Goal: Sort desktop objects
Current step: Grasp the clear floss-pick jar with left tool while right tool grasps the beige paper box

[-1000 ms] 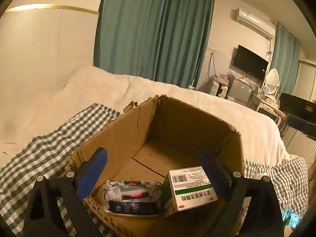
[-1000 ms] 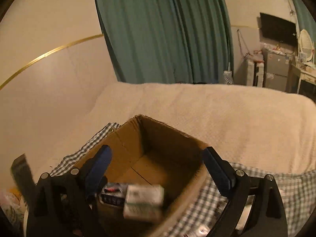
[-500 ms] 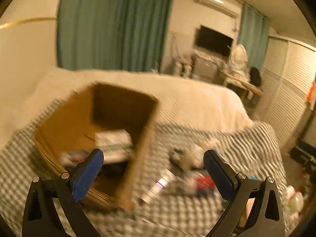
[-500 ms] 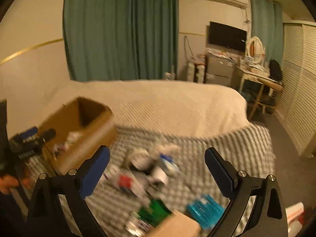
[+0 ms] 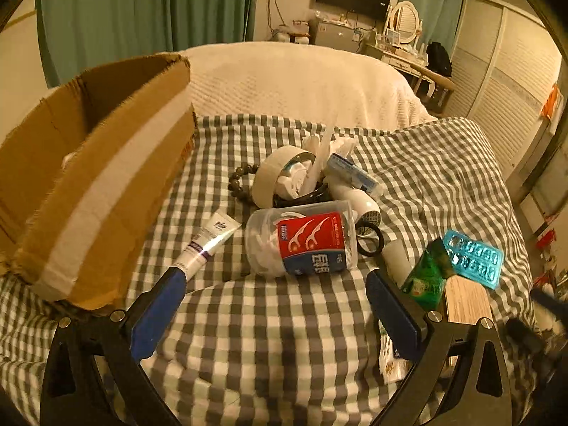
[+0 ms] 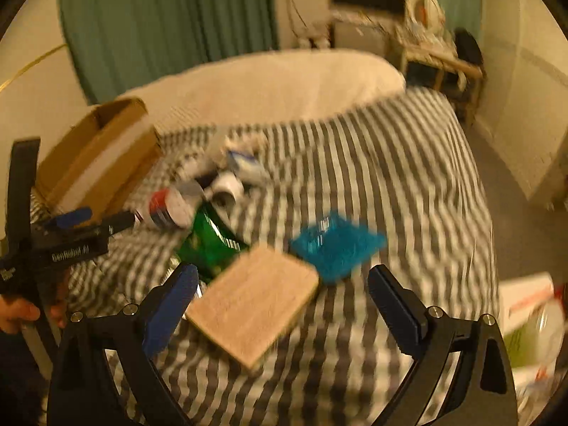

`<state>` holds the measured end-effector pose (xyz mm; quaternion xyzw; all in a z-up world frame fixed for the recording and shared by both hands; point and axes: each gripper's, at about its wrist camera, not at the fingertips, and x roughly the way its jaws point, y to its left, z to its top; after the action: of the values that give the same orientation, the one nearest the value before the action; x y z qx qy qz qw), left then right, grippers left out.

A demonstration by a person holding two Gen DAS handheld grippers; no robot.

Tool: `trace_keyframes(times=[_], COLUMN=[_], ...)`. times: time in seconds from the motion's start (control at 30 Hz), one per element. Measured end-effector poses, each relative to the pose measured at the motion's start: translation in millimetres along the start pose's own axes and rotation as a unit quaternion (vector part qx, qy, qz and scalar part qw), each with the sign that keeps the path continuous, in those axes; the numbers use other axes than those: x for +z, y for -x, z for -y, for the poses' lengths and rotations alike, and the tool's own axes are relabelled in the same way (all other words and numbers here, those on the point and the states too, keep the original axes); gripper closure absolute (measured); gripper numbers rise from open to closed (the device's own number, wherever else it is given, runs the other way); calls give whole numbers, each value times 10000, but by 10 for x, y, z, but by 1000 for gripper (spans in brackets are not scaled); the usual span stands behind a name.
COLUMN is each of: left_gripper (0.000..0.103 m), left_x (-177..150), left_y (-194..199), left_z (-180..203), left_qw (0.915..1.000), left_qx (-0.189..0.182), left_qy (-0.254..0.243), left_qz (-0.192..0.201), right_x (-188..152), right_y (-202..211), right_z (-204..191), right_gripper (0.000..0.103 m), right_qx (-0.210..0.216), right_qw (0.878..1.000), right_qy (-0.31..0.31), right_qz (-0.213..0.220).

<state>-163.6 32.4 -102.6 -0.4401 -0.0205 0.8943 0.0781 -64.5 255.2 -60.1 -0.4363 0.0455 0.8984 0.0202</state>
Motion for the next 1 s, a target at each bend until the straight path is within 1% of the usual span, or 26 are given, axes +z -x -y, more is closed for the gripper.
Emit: trace_keyframes(times=[0.07, 0.13, 0.2, 0.27, 0.33, 0.37, 0.43, 0.53, 0.57, 0.63, 0.67, 0.73, 0.8, 0.87, 0.93, 1.0], left_gripper=[0, 0, 0, 0, 0, 0, 0, 0, 0, 0, 0, 0, 1, 12, 12, 12], left_x=[34, 65, 88, 105, 124, 128, 129, 114, 104, 84, 74, 52, 19, 8, -1, -20], left_y=[-71, -161, -238, -287, -378, -406, -497, -611, -656, -774, -850, -942, -1012, -1016, -997, -966], left_z=[0, 1, 8, 5, -2, -6, -28, -50, -58, -69, -93, -153, -246, -292, -317, -317], left_qw=[10000, 9999, 9996, 9992, 9982, 9979, 9972, 9972, 9971, 9958, 9947, 9927, 9883, 9864, 9852, 9852], left_qx=[-78, -98, -214, -296, -450, -490, -540, -516, -524, -619, -671, -791, -1074, -1209, -1295, -1322], left_qy=[26, 26, -11, 19, 126, 163, 310, 358, 345, 367, 415, 535, 758, 844, 887, 877], left_qz=[-49, -112, -190, -257, -363, -381, -410, -415, -437, -564, -655, -739, -776, -728, -688, -650], right_x=[-69, -107, -118, -116, -116, -106, -92, -80, -76, -75, -76, -80, -105, -130, -148, -158], right_y=[-102, -158, -194, -184, -195, -196, -259, -359, -399, -457, -498, -599, -685, -737, -773, -755], right_z=[-26, -62, -102, -170, -252, -285, -343, -426, -464, -528, -545, -530, -514, -487, -440, -407], right_gripper=[6, 6, 6, 5, 0, 0, 0, 0, 1, 1, 1, 0, 0, 0, 0, 0], right_qx=[-126, -82, -181, -380, -483, -530, -775, -978, -1165, -1489, -1581, -1650, -1747, -1803, -1812, -1700], right_qw=[9995, 9985, 9980, 9974, 9970, 9967, 9947, 9921, 9903, 9866, 9852, 9832, 9804, 9788, 9773, 9794], right_qy=[-214, -429, -496, -523, -519, -520, -535, -592, -543, -401, -359, -369, -336, -307, -317, -369], right_qz=[-216, -334, -357, -311, -315, -321, -419, -518, -535, -535, -560, -689, -843, -922, -1050, -1029])
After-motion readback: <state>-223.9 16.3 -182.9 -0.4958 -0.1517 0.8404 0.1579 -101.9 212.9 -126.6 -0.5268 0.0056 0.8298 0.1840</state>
